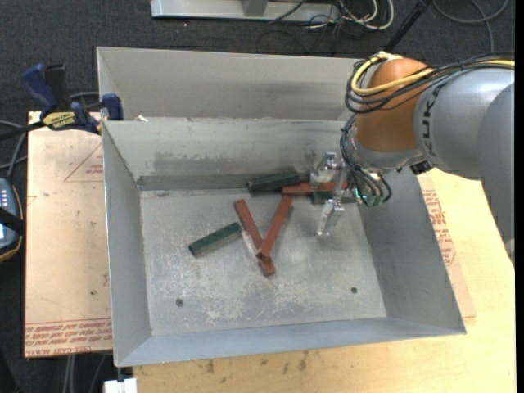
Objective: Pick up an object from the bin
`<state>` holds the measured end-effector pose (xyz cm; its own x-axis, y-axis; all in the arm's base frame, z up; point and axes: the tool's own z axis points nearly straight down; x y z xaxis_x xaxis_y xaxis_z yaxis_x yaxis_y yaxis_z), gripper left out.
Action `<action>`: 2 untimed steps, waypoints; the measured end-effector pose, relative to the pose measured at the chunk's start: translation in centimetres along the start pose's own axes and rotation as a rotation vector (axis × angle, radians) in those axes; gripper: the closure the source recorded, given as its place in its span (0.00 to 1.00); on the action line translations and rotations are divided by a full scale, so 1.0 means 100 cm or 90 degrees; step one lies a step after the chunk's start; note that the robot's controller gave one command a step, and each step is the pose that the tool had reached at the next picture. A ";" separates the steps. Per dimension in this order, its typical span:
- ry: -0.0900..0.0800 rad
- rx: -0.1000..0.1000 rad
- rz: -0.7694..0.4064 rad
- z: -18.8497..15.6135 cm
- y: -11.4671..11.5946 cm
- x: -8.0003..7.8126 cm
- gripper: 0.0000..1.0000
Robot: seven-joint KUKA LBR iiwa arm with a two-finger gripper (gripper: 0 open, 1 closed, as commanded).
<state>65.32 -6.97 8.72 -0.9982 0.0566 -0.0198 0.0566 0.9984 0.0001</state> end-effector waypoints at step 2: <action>0.003 0.002 0.058 -0.002 0.011 -0.004 0.00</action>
Offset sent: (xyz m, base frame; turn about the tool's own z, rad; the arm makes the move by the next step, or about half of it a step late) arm 0.0039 0.0220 -0.0016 0.1407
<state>65.73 -5.89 8.92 -0.9891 0.1468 -0.0145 0.1468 0.9892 -0.0014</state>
